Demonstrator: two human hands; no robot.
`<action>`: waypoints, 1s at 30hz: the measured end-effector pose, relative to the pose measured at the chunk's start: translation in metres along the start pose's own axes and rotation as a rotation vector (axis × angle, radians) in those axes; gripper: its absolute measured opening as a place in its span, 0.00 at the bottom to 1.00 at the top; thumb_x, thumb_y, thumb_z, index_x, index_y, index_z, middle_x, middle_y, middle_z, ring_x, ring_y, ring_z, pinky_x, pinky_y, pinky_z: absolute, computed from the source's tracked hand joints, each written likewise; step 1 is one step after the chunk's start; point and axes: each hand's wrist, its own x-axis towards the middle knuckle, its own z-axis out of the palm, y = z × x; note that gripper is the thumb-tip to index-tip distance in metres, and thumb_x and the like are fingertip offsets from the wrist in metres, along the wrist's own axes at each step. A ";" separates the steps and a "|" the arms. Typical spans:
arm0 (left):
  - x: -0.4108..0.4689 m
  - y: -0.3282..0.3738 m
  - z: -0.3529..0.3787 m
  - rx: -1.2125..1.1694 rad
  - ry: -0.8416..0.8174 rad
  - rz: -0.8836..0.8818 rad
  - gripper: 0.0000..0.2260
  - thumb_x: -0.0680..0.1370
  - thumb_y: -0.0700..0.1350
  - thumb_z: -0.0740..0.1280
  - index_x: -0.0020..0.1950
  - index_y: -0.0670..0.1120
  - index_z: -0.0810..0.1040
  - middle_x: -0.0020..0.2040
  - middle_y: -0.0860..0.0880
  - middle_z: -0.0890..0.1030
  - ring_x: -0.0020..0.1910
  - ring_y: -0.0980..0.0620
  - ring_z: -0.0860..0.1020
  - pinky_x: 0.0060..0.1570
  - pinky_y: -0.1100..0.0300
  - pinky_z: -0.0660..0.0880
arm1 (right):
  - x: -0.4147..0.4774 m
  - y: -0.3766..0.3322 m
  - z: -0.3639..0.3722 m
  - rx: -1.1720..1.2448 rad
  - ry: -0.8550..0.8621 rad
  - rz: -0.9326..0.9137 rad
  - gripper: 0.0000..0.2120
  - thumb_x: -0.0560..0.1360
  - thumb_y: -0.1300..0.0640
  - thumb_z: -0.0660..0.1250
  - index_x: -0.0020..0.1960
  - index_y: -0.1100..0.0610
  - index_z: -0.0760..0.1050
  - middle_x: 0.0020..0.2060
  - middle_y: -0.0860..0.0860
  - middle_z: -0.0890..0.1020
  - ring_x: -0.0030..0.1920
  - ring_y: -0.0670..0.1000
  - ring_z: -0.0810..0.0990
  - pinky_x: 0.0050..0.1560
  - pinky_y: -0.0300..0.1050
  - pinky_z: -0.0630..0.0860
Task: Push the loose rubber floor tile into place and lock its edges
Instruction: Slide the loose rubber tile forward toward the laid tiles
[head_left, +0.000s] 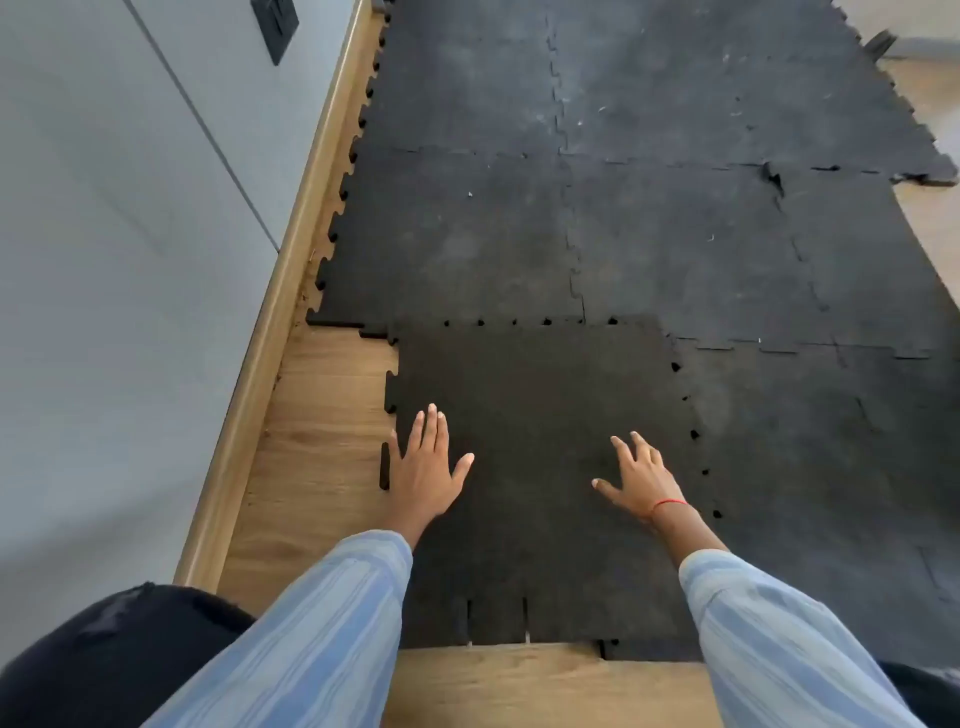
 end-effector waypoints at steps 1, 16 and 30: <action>0.005 -0.004 0.011 0.015 0.005 -0.004 0.34 0.81 0.62 0.46 0.79 0.43 0.41 0.80 0.45 0.41 0.79 0.46 0.42 0.75 0.42 0.45 | 0.008 0.005 0.008 0.002 0.000 0.035 0.41 0.74 0.37 0.63 0.78 0.55 0.49 0.77 0.58 0.48 0.76 0.59 0.49 0.73 0.57 0.58; 0.050 -0.003 0.028 -0.335 0.049 -0.489 0.57 0.64 0.67 0.73 0.77 0.37 0.49 0.72 0.36 0.62 0.70 0.38 0.64 0.67 0.43 0.63 | 0.039 0.032 0.002 0.283 0.048 0.502 0.71 0.52 0.23 0.69 0.77 0.63 0.43 0.73 0.64 0.58 0.72 0.63 0.59 0.71 0.59 0.61; 0.080 -0.033 0.020 -0.840 0.086 -0.726 0.38 0.64 0.57 0.79 0.67 0.40 0.70 0.66 0.39 0.71 0.64 0.39 0.71 0.63 0.42 0.70 | 0.039 0.045 -0.028 0.614 0.100 0.713 0.50 0.58 0.32 0.75 0.68 0.62 0.67 0.69 0.62 0.68 0.69 0.63 0.64 0.67 0.58 0.67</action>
